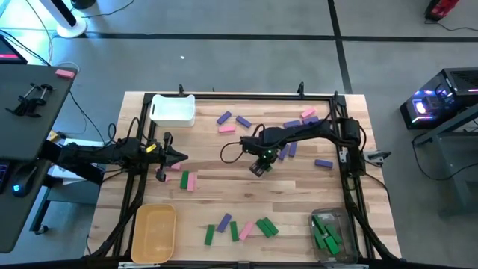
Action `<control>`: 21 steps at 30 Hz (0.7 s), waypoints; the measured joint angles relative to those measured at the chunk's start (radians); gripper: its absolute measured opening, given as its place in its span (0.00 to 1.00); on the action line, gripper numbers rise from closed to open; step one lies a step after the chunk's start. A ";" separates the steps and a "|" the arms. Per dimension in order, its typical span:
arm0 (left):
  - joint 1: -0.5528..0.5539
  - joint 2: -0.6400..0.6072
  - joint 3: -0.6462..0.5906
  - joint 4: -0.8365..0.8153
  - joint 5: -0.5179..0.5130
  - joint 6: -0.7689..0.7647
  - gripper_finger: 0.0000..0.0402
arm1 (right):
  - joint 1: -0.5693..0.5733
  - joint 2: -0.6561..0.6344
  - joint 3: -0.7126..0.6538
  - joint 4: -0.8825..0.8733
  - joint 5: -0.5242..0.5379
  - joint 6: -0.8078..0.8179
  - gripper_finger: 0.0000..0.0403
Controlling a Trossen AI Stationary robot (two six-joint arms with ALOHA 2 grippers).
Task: Sort blocks
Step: Put the green wooden block into the black bin
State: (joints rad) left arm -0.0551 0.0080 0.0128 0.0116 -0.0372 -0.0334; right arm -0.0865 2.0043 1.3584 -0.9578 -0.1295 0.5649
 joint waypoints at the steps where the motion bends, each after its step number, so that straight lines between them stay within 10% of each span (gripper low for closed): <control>1: 0.000 0.000 0.000 0.000 -0.001 0.000 0.00 | 0.008 -0.016 -0.005 -0.042 -0.004 -0.004 0.05; 11: 0.000 0.000 0.000 0.000 0.000 0.000 0.00 | 0.185 -0.394 0.001 -0.238 -0.014 0.228 0.02; 21: 0.000 0.000 0.000 0.000 0.000 0.000 0.00 | 0.677 -0.518 0.000 -0.395 -0.218 0.889 0.01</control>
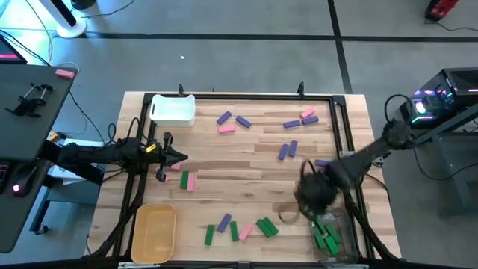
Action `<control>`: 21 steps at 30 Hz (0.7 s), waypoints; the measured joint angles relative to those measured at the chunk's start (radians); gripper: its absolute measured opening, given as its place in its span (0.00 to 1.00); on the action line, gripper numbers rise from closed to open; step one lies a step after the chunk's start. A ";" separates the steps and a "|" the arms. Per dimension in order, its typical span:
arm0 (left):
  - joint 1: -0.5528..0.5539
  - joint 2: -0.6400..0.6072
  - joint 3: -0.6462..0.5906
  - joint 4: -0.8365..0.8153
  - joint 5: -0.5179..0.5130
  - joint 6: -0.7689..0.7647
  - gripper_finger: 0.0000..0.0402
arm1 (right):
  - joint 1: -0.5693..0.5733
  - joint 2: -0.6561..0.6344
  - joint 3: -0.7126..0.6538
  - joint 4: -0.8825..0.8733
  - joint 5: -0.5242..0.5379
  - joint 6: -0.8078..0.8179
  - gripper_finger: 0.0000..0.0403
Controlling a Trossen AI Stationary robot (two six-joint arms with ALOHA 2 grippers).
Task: Sort blocks
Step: Put the green wooden block into the black bin
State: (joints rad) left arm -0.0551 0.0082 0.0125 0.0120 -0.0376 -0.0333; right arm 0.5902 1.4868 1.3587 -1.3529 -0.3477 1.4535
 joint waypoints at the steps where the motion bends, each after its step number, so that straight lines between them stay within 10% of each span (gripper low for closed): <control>1: 0.000 0.000 0.000 0.000 0.000 0.000 0.00 | 0.046 0.006 -0.004 0.021 -0.020 0.068 0.01; 12: 0.000 0.000 0.000 0.000 0.000 0.000 0.00 | 0.348 0.006 -0.245 0.460 -0.117 0.691 0.04; 21: 0.000 0.000 0.000 0.000 0.000 0.000 0.00 | 0.363 0.004 -0.262 0.440 -0.087 0.616 0.37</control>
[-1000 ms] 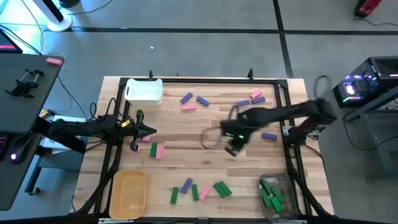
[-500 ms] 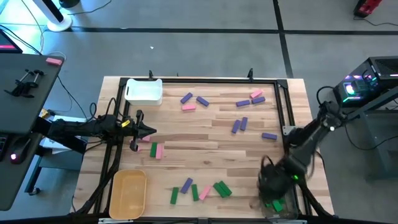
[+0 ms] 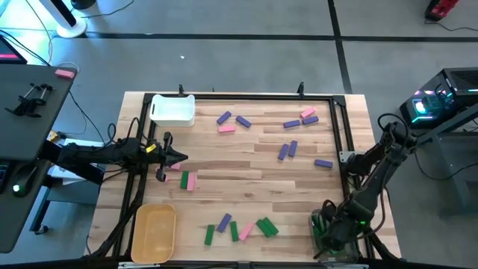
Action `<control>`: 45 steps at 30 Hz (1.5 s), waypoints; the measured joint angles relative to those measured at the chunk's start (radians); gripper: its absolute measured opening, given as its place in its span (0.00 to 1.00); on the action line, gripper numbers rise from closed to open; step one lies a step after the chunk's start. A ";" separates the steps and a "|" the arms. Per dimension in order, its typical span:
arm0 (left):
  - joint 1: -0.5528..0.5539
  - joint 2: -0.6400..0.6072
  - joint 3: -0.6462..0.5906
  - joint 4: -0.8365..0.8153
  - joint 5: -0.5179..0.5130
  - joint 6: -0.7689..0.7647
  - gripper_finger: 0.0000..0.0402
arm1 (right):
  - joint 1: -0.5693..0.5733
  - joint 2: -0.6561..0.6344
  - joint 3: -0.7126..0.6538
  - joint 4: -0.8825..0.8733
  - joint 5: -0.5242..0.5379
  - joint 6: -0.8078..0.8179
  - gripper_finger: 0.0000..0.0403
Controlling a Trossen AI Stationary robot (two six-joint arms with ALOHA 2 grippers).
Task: Sort blocks
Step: Put the green wooden block into the black bin
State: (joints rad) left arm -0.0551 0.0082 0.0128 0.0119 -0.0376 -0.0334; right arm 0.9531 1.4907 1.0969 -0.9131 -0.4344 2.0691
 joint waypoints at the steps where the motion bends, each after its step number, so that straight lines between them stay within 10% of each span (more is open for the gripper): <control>1: 0.000 0.000 0.000 0.000 0.000 0.000 0.00 | 0.000 0.000 0.000 0.004 -0.016 -0.024 0.42; 9: 0.000 0.000 0.000 0.000 0.000 0.000 0.00 | -0.059 -0.053 0.000 0.276 -0.018 -0.295 0.61; 24: 0.000 0.000 0.000 0.000 0.000 0.000 0.00 | -0.439 0.126 0.001 0.490 0.042 -0.908 0.47; 31: 0.000 0.000 0.000 0.000 0.000 0.000 0.00 | -0.470 0.239 0.009 0.525 0.012 -0.945 0.47; 45: 0.000 0.000 0.000 0.000 0.000 0.000 0.00 | -0.408 0.513 0.559 -0.026 0.249 -0.822 0.47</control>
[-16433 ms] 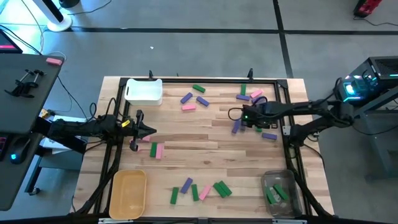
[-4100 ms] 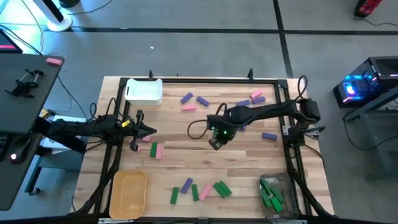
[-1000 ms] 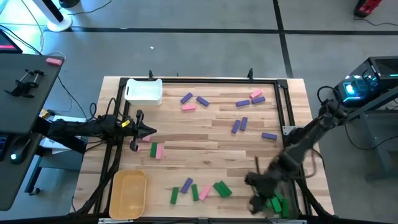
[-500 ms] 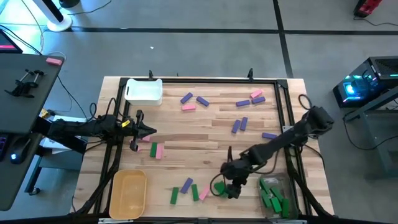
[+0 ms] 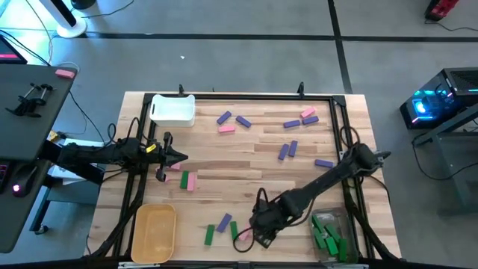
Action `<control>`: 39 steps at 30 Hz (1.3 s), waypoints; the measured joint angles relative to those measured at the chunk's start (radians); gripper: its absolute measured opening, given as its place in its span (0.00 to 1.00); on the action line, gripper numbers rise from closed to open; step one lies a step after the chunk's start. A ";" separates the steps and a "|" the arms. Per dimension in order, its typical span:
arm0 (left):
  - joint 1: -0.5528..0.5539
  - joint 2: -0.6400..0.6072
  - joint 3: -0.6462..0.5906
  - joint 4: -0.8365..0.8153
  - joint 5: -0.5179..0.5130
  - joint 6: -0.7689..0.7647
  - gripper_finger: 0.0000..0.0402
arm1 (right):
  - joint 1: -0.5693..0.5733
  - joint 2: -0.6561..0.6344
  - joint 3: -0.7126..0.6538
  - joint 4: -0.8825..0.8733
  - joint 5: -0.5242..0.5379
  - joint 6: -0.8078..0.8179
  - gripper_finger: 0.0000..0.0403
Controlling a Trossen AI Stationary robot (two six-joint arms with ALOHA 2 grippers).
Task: Sort blocks
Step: Put the green wooden block into the black bin
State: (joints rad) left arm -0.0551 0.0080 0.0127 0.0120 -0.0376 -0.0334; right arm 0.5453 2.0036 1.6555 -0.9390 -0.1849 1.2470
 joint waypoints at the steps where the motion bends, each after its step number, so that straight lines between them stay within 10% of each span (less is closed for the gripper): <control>1: 0.000 0.000 0.000 0.000 0.000 0.000 0.00 | 0.004 0.017 0.014 0.003 -0.002 0.027 0.47; 11: 0.000 0.000 0.000 0.000 0.000 0.000 0.00 | -0.024 0.089 0.032 -0.116 -0.004 0.052 0.43; 18: 0.000 0.000 0.000 0.000 0.000 -0.188 0.00 | -0.048 0.084 -0.029 -0.058 0.013 -0.047 0.04; 39: 0.000 0.000 0.000 0.009 0.000 -0.358 0.00 | -0.001 0.078 -0.149 -0.149 0.064 -0.101 0.00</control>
State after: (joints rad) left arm -0.0551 0.0082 0.0124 0.0208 -0.0376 -0.3912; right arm 0.5446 2.0815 1.5066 -1.0883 -0.1206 1.1462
